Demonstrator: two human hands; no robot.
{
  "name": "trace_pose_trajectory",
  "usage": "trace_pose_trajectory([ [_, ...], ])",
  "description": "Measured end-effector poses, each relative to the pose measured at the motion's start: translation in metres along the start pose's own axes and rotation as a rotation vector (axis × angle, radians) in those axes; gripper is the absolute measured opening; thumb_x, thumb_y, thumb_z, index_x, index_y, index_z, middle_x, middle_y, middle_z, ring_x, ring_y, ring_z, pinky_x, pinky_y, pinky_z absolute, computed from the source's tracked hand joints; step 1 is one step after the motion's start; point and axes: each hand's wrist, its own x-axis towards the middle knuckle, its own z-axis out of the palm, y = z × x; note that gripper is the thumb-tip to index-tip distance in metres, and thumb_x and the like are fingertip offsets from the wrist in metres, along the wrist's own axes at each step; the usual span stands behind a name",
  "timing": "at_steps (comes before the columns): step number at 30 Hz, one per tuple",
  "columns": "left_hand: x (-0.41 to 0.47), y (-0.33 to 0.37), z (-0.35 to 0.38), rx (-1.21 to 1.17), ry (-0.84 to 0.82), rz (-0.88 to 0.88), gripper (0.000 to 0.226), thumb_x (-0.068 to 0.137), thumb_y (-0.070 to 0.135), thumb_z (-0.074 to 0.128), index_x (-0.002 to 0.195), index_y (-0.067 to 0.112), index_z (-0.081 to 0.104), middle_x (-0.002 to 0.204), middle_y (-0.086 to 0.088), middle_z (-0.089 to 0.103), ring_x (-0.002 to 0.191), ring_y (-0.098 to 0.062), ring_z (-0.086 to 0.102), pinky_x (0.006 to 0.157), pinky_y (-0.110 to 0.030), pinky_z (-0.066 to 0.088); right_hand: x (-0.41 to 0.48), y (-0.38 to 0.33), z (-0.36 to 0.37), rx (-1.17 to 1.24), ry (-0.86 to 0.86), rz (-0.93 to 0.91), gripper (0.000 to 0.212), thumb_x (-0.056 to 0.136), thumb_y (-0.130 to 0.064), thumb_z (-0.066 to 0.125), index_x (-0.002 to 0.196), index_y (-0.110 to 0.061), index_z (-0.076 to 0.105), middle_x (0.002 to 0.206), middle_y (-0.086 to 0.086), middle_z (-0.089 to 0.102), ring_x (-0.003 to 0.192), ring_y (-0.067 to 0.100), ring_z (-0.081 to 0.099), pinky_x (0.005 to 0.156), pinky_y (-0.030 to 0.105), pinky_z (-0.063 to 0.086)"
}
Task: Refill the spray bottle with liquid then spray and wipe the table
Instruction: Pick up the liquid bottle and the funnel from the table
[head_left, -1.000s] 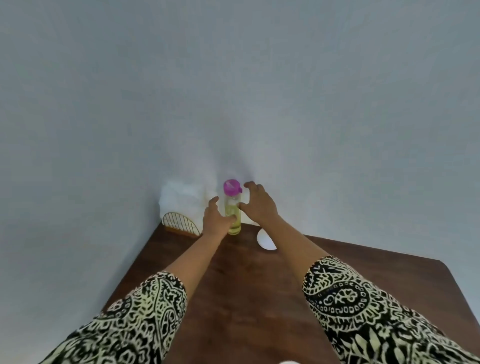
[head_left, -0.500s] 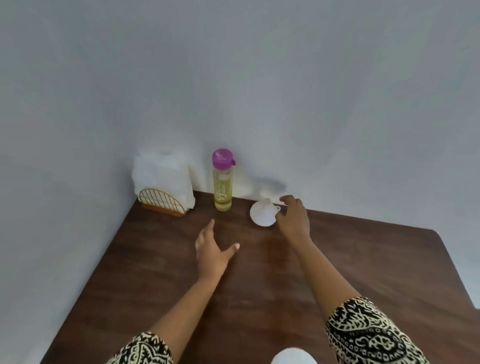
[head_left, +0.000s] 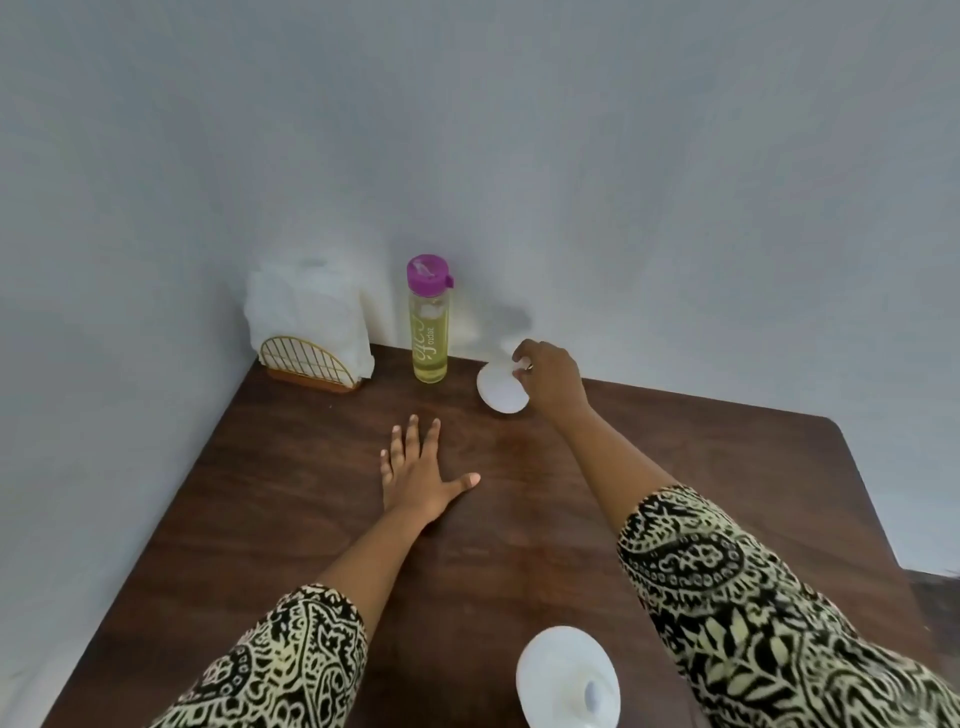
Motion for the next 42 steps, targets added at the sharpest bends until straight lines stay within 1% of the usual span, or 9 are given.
trace_pose_trajectory([
  [4, -0.009, 0.011, -0.024, -0.127, -0.104, -0.050, 0.104, 0.079, 0.066, 0.061, 0.155, 0.027, 0.002, 0.163, -0.005, -0.011, 0.149, -0.028, -0.011, 0.120, -0.047, 0.000, -0.044, 0.001, -0.038, 0.714, -0.013, 0.299, 0.018, 0.087, -0.007, 0.063, 0.105, -0.005, 0.062, 0.089, 0.004, 0.064, 0.071, 0.010, 0.062, 0.065, 0.017, 0.052],
  [8, -0.062, 0.041, -0.066, -0.842, -0.085, 0.006, 0.067, 0.091, 0.050, 0.055, 0.149, 0.025, 0.033, 0.152, -0.003, 0.039, 0.138, -0.024, 0.039, 0.111, -0.039, 0.030, -0.117, 0.000, -0.076, 1.326, -0.099, 0.444, 0.008, 0.091, -0.003, 0.058, 0.099, -0.003, 0.059, 0.088, 0.008, 0.065, 0.079, 0.014, 0.065, 0.078, 0.024, 0.058],
  [11, -0.126, 0.058, -0.088, -1.226, -0.161, 0.042, 0.035, 0.097, 0.038, 0.048, 0.126, 0.021, 0.060, 0.114, -0.002, 0.071, 0.102, -0.017, 0.067, 0.093, -0.035, 0.050, -0.175, 0.002, -0.095, 1.459, -0.140, 0.452, 0.009, 0.089, -0.004, 0.059, 0.097, -0.004, 0.061, 0.086, 0.008, 0.067, 0.076, 0.012, 0.067, 0.076, 0.026, 0.059],
  [17, -0.208, 0.063, -0.087, -1.287, -0.109, 0.021, 0.027, 0.086, 0.015, 0.068, 0.112, 0.021, 0.068, 0.085, 0.000, 0.069, 0.076, -0.010, 0.067, 0.059, -0.022, 0.054, -0.267, 0.002, -0.106, 1.582, -0.232, 0.372, 0.032, 0.062, -0.017, 0.078, 0.089, -0.007, 0.065, 0.086, 0.008, 0.069, 0.075, 0.015, 0.067, 0.076, 0.030, 0.059],
  [22, -0.249, 0.060, -0.076, -1.323, -0.157, -0.034, 0.015, 0.087, 0.014, 0.063, 0.097, 0.006, 0.071, 0.062, -0.002, 0.063, 0.049, -0.005, 0.057, 0.047, -0.017, 0.050, -0.310, 0.011, -0.097, 1.262, -0.228, 0.176, 0.011, 0.075, -0.022, 0.078, 0.081, -0.025, 0.070, 0.086, 0.002, 0.069, 0.084, 0.020, 0.062, 0.078, 0.032, 0.052],
  [27, -0.268, 0.060, -0.060, -1.299, -0.044, -0.049, 0.009, 0.087, 0.010, 0.065, 0.093, 0.007, 0.071, 0.059, 0.001, 0.066, 0.048, -0.005, 0.059, 0.047, -0.016, 0.050, -0.326, 0.022, -0.088, 0.695, -0.188, 0.021, 0.025, 0.077, -0.021, 0.073, 0.096, -0.036, 0.067, 0.094, -0.013, 0.070, 0.096, 0.014, 0.065, 0.088, 0.042, 0.052],
  [31, -0.273, 0.068, -0.055, -1.255, 0.016, -0.030, 0.005, 0.086, 0.011, 0.068, 0.089, 0.011, 0.073, 0.063, 0.000, 0.070, 0.051, -0.007, 0.064, 0.048, -0.017, 0.051, -0.331, 0.020, -0.083, 0.600, -0.119, 0.057, 0.031, 0.078, -0.007, 0.073, 0.107, -0.015, 0.069, 0.094, -0.011, 0.064, 0.094, 0.015, 0.062, 0.086, 0.041, 0.053],
  [39, -0.269, 0.067, -0.048, -1.167, 0.024, -0.069, 0.006, 0.086, 0.013, 0.071, 0.091, 0.010, 0.073, 0.073, -0.007, 0.074, 0.059, -0.015, 0.069, 0.051, -0.020, 0.052, -0.330, 0.024, -0.080, 0.527, -0.174, 0.009, 0.046, 0.081, -0.021, 0.072, 0.125, -0.022, 0.057, 0.116, -0.008, 0.061, 0.103, 0.008, 0.056, 0.087, 0.024, 0.046],
  [42, -0.266, 0.067, -0.044, -1.108, 0.008, -0.079, 0.007, 0.086, 0.013, 0.070, 0.092, 0.009, 0.072, 0.072, -0.008, 0.074, 0.058, -0.016, 0.069, 0.052, -0.021, 0.054, -0.328, 0.034, -0.086, 0.470, -0.280, 0.056, 0.041, 0.085, -0.011, 0.064, 0.123, -0.024, 0.057, 0.117, -0.010, 0.060, 0.101, 0.002, 0.054, 0.083, 0.014, 0.041],
])
